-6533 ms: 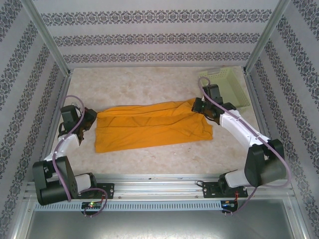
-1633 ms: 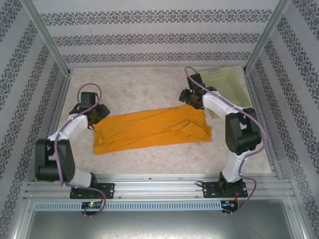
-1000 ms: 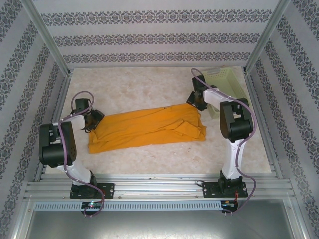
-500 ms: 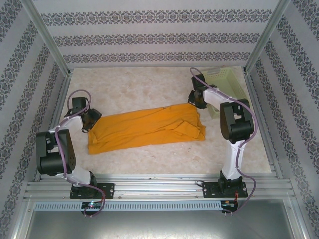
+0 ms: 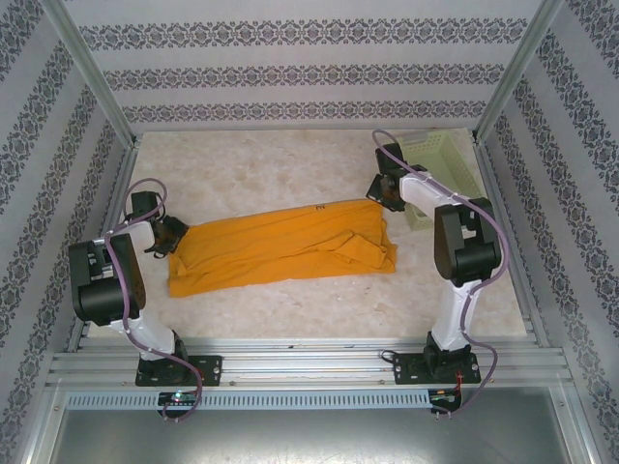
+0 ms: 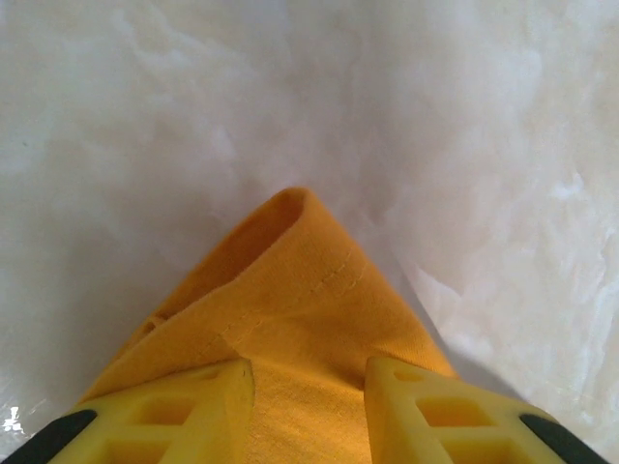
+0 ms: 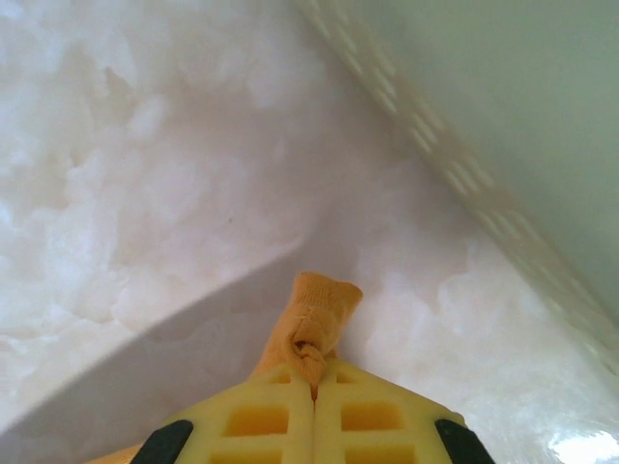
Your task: Fold the inside-out t-shirt
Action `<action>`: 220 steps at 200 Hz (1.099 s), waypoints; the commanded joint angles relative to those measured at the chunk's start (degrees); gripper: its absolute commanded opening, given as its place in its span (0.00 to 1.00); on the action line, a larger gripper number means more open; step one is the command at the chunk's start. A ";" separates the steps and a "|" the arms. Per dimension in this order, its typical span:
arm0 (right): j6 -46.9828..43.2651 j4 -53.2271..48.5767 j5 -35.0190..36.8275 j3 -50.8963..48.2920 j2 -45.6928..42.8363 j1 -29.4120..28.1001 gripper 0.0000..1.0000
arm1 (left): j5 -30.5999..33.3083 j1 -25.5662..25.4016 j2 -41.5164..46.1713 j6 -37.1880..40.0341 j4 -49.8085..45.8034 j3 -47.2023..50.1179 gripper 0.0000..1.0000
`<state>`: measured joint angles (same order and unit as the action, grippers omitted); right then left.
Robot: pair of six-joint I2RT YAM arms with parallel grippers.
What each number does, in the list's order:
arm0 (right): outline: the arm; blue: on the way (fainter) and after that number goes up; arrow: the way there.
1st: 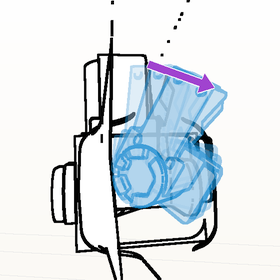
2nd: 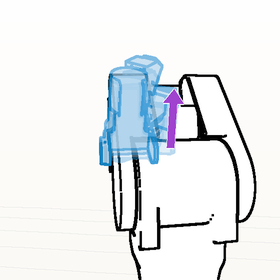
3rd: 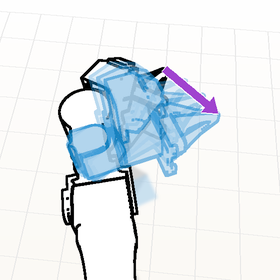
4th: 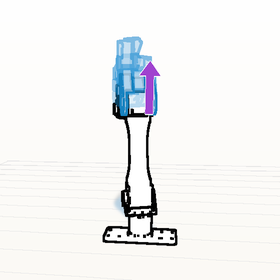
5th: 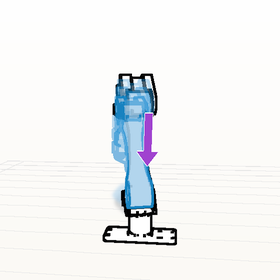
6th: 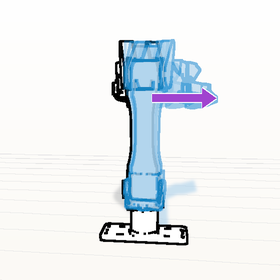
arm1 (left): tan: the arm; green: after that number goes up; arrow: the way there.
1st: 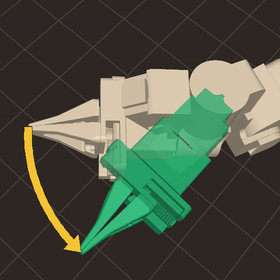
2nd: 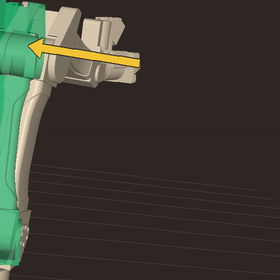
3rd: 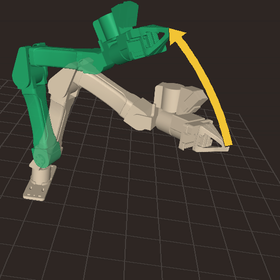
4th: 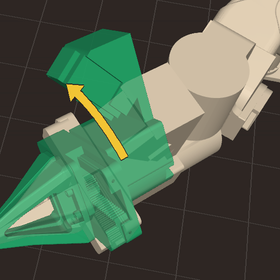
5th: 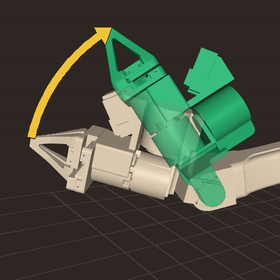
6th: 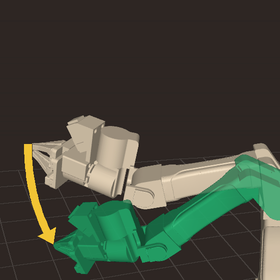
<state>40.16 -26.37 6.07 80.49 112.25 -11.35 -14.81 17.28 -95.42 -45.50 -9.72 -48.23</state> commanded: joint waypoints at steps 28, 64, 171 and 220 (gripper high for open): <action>-1.68 1.20 0.05 1.47 -0.82 0.17 0.06 | -1.60 0.17 0.76 2.60 -3.24 -0.65 0.40; -2.75 -2.71 -1.93 6.43 1.82 -0.68 0.52 | -0.45 -2.51 6.47 4.75 -9.13 -3.23 0.56; 0.39 4.16 -7.49 -17.33 -9.90 -8.78 0.63 | -1.18 -11.52 22.33 4.56 -10.09 12.27 0.56; 4.68 6.07 -7.04 -21.83 -8.05 -5.10 0.61 | 2.48 -4.29 27.75 1.52 -10.54 19.58 0.46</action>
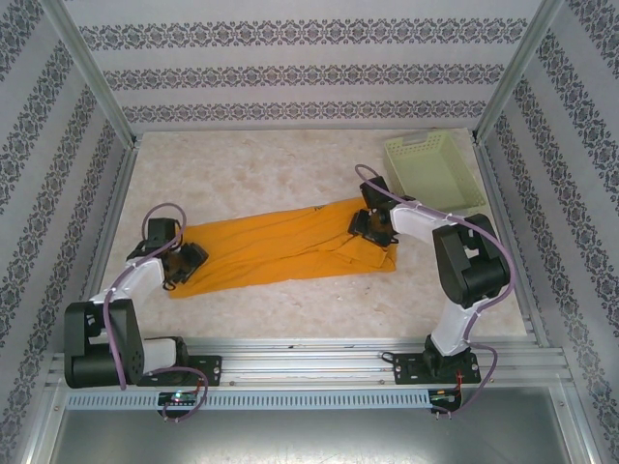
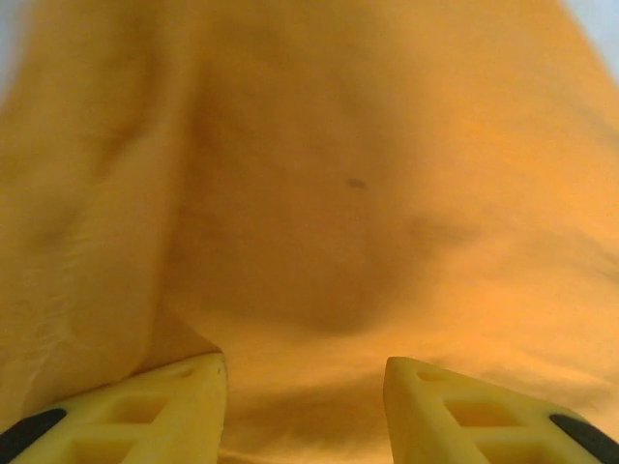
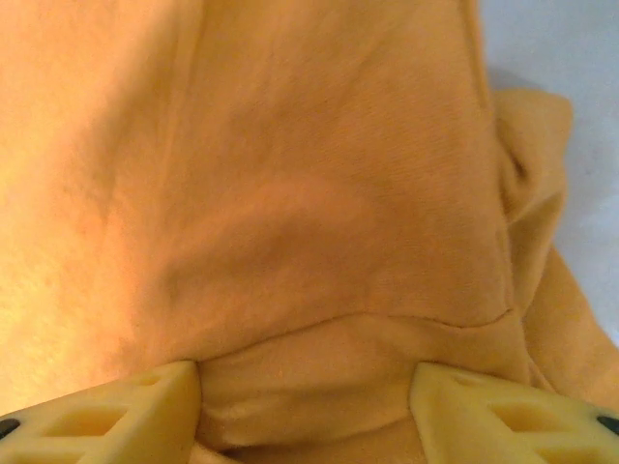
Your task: Fold the inside-out t-shirt
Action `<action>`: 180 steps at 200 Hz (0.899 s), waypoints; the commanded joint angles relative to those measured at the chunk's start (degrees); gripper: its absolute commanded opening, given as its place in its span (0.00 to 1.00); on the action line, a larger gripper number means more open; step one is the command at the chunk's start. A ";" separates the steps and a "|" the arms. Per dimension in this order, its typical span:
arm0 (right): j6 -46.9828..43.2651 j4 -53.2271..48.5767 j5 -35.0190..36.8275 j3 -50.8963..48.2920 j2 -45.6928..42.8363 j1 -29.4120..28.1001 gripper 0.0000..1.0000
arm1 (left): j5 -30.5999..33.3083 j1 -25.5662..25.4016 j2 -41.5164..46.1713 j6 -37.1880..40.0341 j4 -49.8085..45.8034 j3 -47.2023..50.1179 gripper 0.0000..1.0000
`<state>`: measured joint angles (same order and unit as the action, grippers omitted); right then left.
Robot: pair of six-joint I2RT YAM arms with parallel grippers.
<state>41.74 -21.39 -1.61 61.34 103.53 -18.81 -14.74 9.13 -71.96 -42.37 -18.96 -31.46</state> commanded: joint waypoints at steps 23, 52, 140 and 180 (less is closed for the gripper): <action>3.00 1.96 0.22 -3.19 0.67 3.97 0.59 | 5.17 5.83 9.48 -2.01 -3.44 3.74 0.46; 1.28 0.88 -0.68 -1.39 0.18 3.83 0.60 | 5.38 6.43 12.08 -0.72 -4.49 2.62 0.45; -7.13 -9.13 4.19 1.19 -6.35 5.78 0.97 | 2.81 -5.43 5.80 0.10 -1.69 -2.45 0.43; -6.82 -10.54 4.93 4.67 -0.10 5.41 0.98 | -0.43 -3.73 -6.86 -0.60 4.23 -2.09 0.45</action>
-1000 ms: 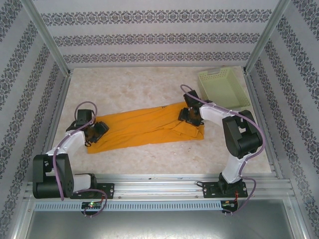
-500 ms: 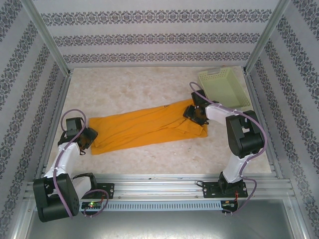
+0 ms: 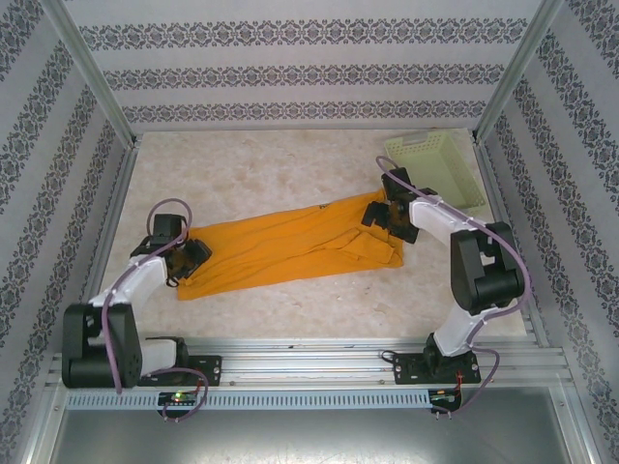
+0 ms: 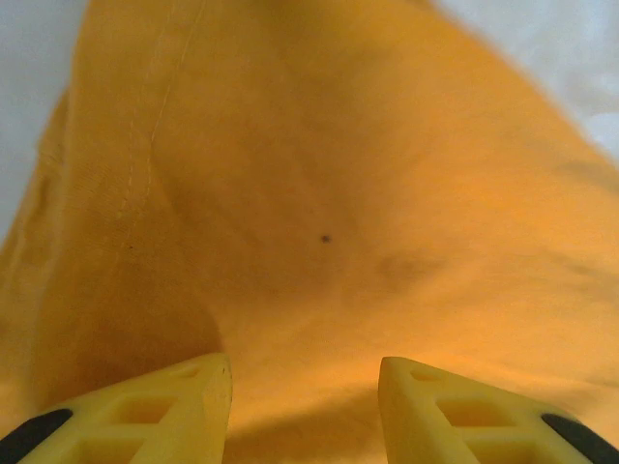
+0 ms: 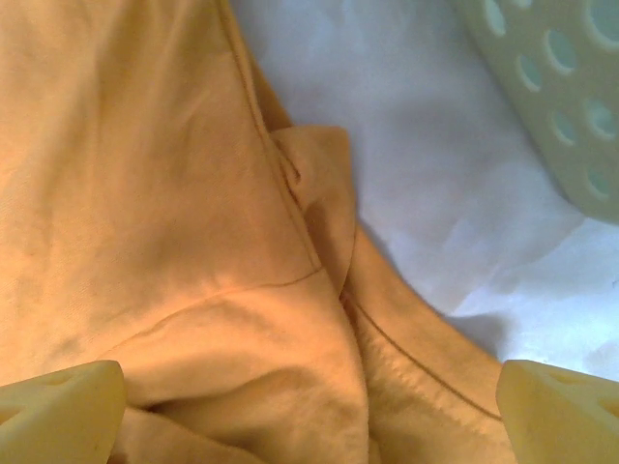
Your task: Fold the inside-out t-shirt
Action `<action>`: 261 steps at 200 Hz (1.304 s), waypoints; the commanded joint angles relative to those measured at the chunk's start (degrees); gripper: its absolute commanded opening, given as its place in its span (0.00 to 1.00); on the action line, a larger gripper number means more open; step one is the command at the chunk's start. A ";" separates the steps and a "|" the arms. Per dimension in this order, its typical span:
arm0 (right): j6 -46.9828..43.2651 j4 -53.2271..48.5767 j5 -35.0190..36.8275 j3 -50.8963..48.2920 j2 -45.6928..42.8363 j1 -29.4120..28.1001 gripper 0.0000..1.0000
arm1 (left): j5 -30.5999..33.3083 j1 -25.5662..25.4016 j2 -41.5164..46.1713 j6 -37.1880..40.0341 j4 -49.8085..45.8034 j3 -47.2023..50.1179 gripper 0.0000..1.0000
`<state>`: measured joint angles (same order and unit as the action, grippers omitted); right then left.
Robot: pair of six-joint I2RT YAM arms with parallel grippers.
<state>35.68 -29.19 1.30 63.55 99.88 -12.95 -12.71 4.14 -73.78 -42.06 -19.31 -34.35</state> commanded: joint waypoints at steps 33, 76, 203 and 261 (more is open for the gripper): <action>0.18 -3.01 2.12 5.55 7.38 -2.54 0.94 | -2.00 6.52 -9.18 -0.68 6.76 1.63 0.45; 2.05 -2.62 0.50 8.68 11.98 -6.33 0.85 | -2.40 8.43 -9.68 -1.02 7.44 1.49 0.46; 0.43 -3.25 -0.15 5.75 3.57 -7.69 0.03 | -3.11 5.64 -4.71 -1.52 6.34 4.54 0.46; -5.56 -15.55 8.50 9.81 -6.74 -6.45 0.00 | -0.60 -4.23 1.68 -4.15 3.06 7.34 0.46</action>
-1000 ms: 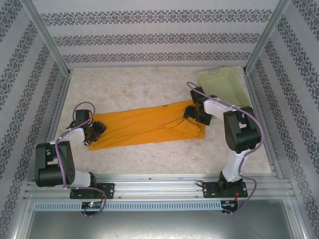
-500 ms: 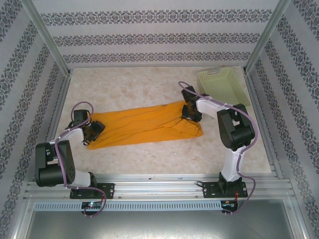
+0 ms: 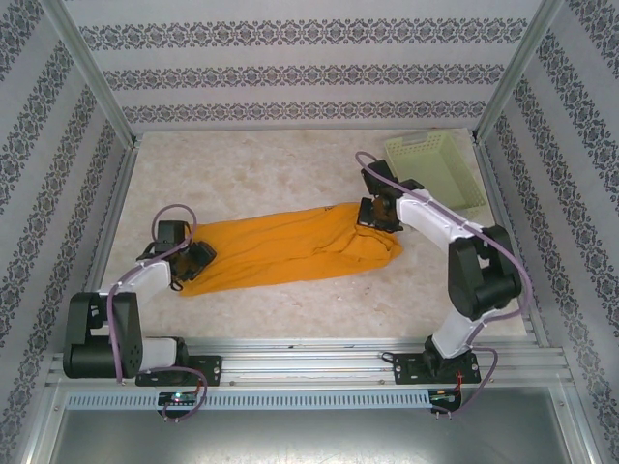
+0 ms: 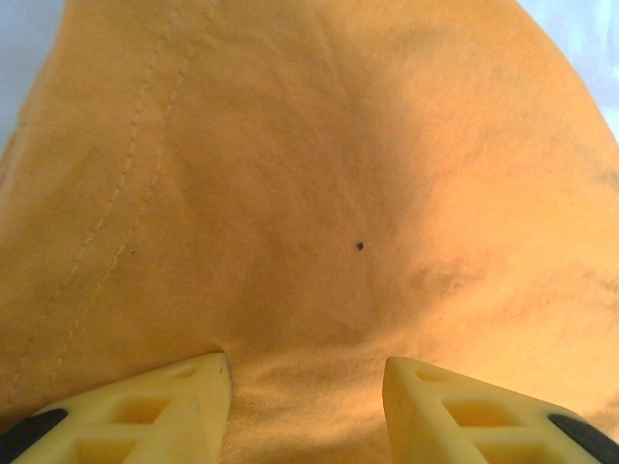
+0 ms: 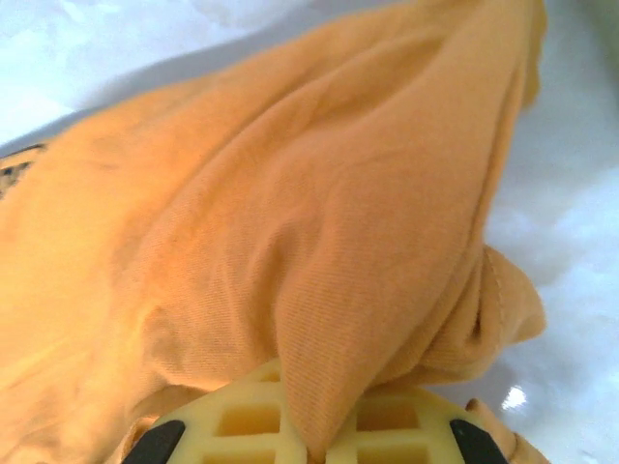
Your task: Fold the inside-out t-shirt
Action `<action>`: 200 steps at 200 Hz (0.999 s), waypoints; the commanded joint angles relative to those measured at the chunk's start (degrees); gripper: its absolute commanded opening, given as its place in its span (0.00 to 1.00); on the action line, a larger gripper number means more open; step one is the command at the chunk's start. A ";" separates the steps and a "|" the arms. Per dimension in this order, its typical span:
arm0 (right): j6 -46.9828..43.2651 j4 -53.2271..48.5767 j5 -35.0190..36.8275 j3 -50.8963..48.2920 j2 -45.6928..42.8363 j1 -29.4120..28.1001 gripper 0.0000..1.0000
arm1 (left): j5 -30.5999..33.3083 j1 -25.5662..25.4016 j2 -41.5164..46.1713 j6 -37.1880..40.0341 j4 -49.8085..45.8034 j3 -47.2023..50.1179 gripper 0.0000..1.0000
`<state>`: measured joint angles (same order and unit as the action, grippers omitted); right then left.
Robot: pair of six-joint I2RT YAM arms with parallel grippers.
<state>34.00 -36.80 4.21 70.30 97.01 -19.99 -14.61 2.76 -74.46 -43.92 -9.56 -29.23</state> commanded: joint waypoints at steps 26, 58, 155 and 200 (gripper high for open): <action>-8.19 -15.60 10.68 8.91 -6.01 -0.99 0.00 | 1.59 -4.61 7.66 -1.09 -12.26 -0.38 0.47; -13.31 -24.50 18.59 17.86 -4.98 -4.09 0.00 | 8.87 -4.35 11.75 2.85 -18.38 -4.95 0.49; -17.85 -31.01 26.30 31.22 3.45 -16.92 0.00 | -1.61 -15.02 -1.47 0.10 -5.15 -4.33 0.37; -11.54 -29.47 19.28 33.70 9.56 -23.95 0.02 | -1.91 -17.01 -1.18 -1.46 -2.29 -2.14 0.31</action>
<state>18.33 -65.84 26.96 101.65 103.94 -41.36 -16.08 -13.41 -75.68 -43.64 -15.38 -32.86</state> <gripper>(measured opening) 0.049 0.317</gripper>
